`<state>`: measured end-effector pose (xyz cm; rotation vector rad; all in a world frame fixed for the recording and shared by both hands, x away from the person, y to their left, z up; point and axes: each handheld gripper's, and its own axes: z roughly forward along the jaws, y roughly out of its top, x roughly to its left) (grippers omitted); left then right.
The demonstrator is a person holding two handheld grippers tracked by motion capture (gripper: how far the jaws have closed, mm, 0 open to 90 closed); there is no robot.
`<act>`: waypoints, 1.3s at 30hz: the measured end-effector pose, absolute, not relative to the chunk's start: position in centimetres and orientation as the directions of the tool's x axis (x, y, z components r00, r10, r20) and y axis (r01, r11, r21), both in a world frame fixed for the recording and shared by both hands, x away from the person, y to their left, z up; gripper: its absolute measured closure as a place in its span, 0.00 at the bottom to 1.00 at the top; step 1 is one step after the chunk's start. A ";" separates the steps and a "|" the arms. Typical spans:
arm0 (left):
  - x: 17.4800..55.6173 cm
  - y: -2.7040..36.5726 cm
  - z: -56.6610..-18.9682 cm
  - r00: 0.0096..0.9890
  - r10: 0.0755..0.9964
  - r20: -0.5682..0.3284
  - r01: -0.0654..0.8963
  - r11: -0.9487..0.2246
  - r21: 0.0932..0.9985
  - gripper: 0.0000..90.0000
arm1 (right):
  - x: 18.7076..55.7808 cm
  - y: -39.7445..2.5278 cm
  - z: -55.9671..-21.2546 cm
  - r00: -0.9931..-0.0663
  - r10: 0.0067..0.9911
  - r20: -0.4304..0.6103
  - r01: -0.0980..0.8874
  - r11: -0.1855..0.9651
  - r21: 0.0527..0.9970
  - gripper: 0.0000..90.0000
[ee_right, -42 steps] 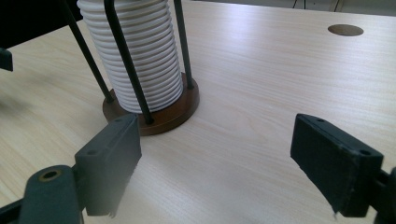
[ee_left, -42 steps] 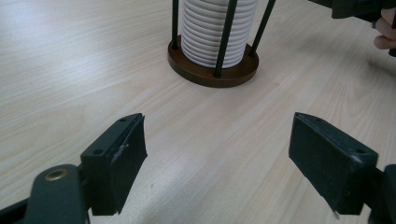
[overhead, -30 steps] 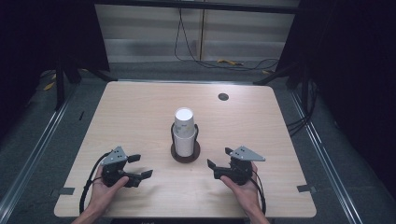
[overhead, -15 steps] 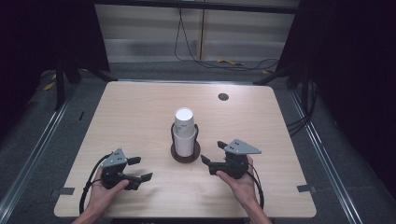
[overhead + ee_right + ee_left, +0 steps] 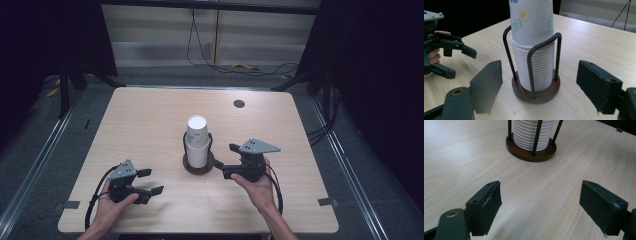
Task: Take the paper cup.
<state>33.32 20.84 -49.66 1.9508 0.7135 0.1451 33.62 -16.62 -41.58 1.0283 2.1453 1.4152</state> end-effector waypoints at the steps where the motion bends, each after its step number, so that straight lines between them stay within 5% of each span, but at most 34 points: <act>1: 33.3 20.7 -49.7 0.823 0.532 -0.201 0.415 -0.321 0.852 0.20 | 34.1 -16.6 -41.2 -0.660 0.746 0.091 0.370 0.217 0.904 0.23; 39: 33.2 20.4 -49.8 0.839 0.509 -0.191 0.404 -0.349 0.846 0.21 | 39.8 -12.2 -37.2 -0.713 0.695 0.098 0.361 0.243 0.900 0.17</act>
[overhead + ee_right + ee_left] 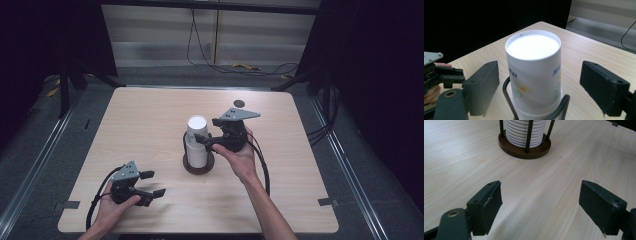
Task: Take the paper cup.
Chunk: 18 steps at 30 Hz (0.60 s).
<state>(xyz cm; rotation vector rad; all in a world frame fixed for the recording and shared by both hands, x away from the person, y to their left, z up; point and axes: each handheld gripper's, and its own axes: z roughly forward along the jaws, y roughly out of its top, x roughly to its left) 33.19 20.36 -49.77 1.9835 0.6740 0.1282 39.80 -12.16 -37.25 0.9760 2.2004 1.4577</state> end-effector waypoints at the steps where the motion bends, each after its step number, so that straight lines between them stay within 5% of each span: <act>1: 33.2 20.4 -49.8 0.839 0.509 -0.191 0.404 -0.349 0.846 0.21 | 39.9 -12.0 -37.2 -0.715 0.692 0.097 0.363 0.250 0.898 0.17; 18: 33.0 20.4 -49.7 0.840 0.512 -0.179 0.397 -0.354 0.847 0.21 | 41.4 -10.1 -37.7 -0.730 0.677 0.094 0.365 0.270 0.891 0.24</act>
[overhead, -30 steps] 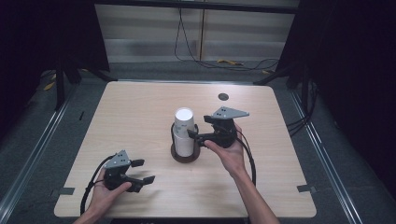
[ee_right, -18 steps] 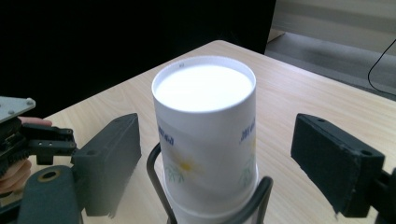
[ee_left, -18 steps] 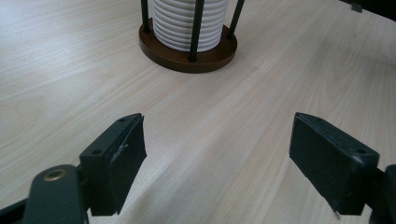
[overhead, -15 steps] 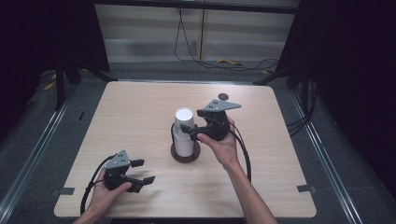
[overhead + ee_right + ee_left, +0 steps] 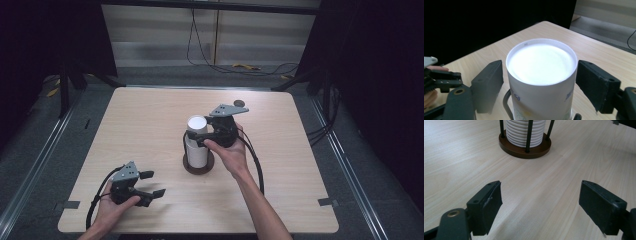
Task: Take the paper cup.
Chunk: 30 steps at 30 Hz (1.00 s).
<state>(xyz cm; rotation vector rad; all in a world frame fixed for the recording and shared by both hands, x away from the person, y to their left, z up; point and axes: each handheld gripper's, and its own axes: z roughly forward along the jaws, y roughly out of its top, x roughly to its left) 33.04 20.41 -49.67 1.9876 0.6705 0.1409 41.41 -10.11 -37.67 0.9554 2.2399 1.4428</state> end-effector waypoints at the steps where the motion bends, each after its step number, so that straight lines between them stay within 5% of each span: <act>1: 33.0 20.4 -49.7 0.840 0.512 -0.180 0.397 -0.354 0.847 0.21 | 41.5 -10.1 -37.8 -0.730 0.677 0.097 0.368 0.270 0.890 0.24; 12: 33.0 20.4 -49.7 0.843 0.510 -0.174 0.392 -0.360 0.846 0.21 | 41.7 -9.7 -38.0 -0.725 0.682 0.092 0.369 0.273 0.888 0.35; 30: 33.0 20.4 -49.7 0.842 0.509 -0.178 0.395 -0.359 0.846 0.21 | 41.7 -10.1 -37.4 -0.727 0.679 0.106 0.356 0.240 0.903 0.36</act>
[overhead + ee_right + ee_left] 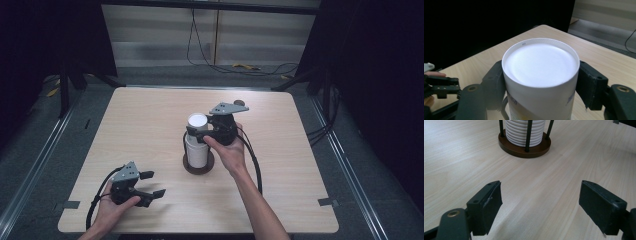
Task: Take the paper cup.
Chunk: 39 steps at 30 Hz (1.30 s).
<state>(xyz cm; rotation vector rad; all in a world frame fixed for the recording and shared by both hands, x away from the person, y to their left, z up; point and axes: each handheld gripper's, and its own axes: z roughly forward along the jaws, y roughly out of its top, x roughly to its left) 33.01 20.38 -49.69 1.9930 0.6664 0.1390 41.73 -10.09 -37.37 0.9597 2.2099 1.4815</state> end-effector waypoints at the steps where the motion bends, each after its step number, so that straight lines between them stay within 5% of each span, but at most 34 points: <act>1: 33.0 20.4 -49.7 0.843 0.509 -0.174 0.393 -0.363 0.845 0.21 | 41.8 -10.1 -37.3 -0.727 0.679 0.106 0.356 0.241 0.903 0.36; 39: 33.2 20.2 -49.8 0.839 0.512 -0.183 0.404 -0.361 0.840 0.20 | 41.6 -10.7 -34.2 -0.730 0.667 0.149 0.322 0.144 0.936 0.38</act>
